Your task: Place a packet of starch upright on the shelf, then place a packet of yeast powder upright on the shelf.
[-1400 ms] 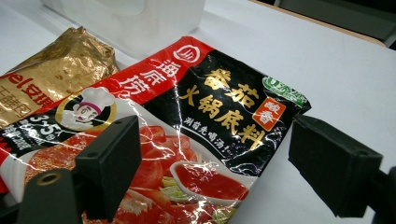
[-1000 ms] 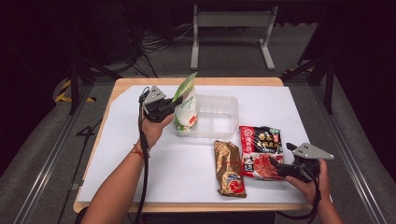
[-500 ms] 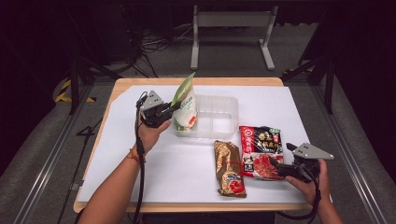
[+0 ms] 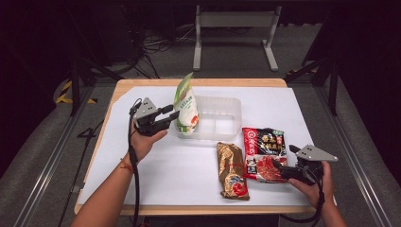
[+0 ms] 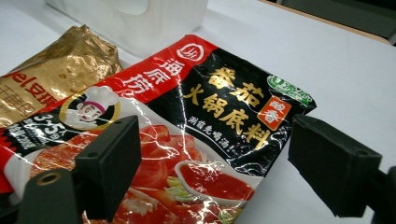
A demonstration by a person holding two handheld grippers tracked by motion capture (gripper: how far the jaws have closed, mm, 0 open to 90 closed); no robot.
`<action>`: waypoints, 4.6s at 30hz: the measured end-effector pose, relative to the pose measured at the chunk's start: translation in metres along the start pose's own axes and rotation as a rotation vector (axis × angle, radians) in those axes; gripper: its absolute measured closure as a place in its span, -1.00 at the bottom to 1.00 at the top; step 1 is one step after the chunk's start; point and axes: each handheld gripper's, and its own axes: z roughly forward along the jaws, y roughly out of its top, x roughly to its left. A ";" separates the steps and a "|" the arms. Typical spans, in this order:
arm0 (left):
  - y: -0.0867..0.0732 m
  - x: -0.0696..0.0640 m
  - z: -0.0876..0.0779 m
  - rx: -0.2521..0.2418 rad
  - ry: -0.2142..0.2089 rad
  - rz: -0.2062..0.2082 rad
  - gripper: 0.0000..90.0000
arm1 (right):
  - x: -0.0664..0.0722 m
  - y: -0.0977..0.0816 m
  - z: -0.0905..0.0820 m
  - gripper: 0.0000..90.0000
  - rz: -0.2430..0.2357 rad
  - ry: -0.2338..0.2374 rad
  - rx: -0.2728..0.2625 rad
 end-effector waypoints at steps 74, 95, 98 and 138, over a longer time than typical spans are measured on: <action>-0.030 -0.102 0.139 0.385 -0.501 -0.187 0.31 | 0.002 -0.011 -0.012 -0.60 -0.013 -0.030 0.025; 0.003 -0.107 0.087 0.203 -0.439 -0.058 0.94 | 0.001 -0.009 -0.014 -0.60 -0.018 -0.030 0.011; 0.012 -0.107 0.074 0.153 -0.446 -0.050 0.95 | 0.001 -0.009 -0.014 -0.60 -0.017 -0.033 0.010; 0.070 -0.070 -0.016 -0.171 -0.234 -0.077 0.97 | 0.000 -0.009 -0.013 -0.60 -0.016 -0.042 0.019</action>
